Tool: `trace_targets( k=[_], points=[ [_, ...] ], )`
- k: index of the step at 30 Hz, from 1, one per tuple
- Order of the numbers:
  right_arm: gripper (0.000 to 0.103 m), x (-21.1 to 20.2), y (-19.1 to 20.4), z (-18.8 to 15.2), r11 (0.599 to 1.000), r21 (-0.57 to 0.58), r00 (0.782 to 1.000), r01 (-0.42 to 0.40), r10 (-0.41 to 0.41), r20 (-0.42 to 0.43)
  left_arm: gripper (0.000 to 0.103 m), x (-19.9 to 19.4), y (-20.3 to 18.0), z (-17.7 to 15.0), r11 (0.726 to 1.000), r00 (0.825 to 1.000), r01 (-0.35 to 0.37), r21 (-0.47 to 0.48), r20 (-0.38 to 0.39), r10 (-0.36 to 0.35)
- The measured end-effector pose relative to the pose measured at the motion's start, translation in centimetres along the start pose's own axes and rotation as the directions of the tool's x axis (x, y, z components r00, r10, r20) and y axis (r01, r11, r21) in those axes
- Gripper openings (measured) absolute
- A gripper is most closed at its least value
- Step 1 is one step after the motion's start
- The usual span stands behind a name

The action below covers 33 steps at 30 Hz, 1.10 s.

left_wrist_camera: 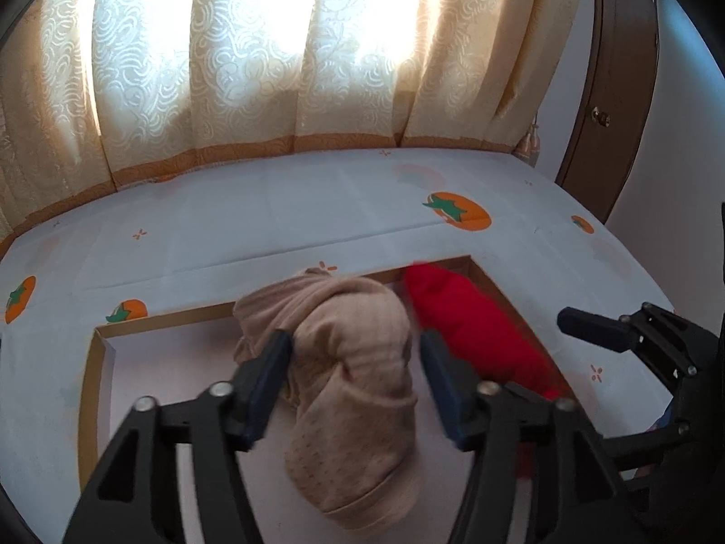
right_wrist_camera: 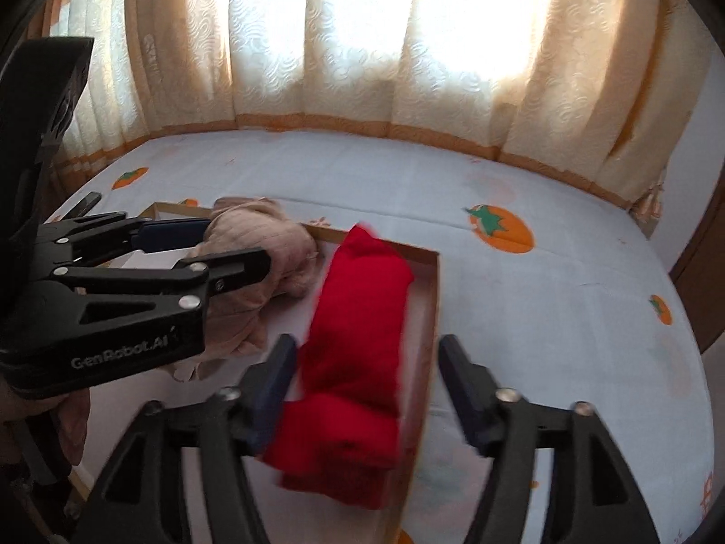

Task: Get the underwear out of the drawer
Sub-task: 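Lower pink dotted garment into tray with left tool while right tool lowers red garment, then open both tools to release the garments in the tray and withdraw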

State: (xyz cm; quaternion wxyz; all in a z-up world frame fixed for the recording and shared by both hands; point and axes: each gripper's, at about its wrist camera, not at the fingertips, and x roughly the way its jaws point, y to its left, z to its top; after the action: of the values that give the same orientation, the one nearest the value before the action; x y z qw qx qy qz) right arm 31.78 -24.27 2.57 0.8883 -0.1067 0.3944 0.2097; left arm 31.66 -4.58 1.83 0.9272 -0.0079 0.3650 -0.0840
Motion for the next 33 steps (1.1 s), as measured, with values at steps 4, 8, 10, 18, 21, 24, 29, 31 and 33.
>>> trace_targets(
  k=[4,8,10,18,21,24,29,31,33],
  points=[
    [0.071,-1.0,0.0,-0.5,1.000,0.012,1.000,-0.010,0.009,0.022,0.066,-1.0,-0.2,-0.3,1.000,1.000,0.010,0.000,0.025,-0.010],
    [0.071,-2.0,0.0,-1.2,1.000,0.017,0.999,-0.015,0.014,0.038,0.068,-2.5,-0.6,-0.7,1.000,0.998,0.011,0.014,0.061,-0.012],
    [0.071,-2.7,0.0,-1.7,0.999,0.029,0.999,-0.021,0.019,0.049,0.069,-3.0,-0.7,-1.0,1.000,0.997,0.013,0.015,0.075,-0.015],
    [0.072,-5.9,0.6,-3.5,0.998,0.028,0.995,-0.052,0.049,0.087,0.069,-6.0,-0.3,-2.4,0.998,0.992,0.064,-0.016,0.112,-0.062],
    [0.072,-7.1,1.1,-3.9,0.998,0.021,0.993,-0.062,0.059,0.102,0.069,-7.2,-0.4,-2.8,0.996,0.989,0.080,-0.024,0.129,-0.076],
    [0.072,-8.5,1.5,-4.1,0.997,0.013,0.990,-0.075,0.073,0.123,0.069,-8.8,-0.3,-3.3,0.994,0.984,0.103,-0.032,0.153,-0.097],
    [0.072,-11.7,2.3,-4.4,0.995,-0.005,0.982,-0.096,0.095,0.166,0.072,-11.7,-0.2,-4.8,0.992,0.974,0.124,-0.033,0.194,-0.116],
    [0.072,-12.9,2.8,-4.6,0.994,-0.011,0.979,-0.105,0.105,0.177,0.072,-12.7,-0.1,-5.4,0.991,0.971,0.132,-0.030,0.204,-0.123],
    [0.073,-14.0,3.3,-5.0,0.994,-0.021,0.976,-0.112,0.114,0.188,0.072,-13.8,-0.1,-6.3,0.990,0.968,0.138,-0.026,0.214,-0.129]
  ],
)
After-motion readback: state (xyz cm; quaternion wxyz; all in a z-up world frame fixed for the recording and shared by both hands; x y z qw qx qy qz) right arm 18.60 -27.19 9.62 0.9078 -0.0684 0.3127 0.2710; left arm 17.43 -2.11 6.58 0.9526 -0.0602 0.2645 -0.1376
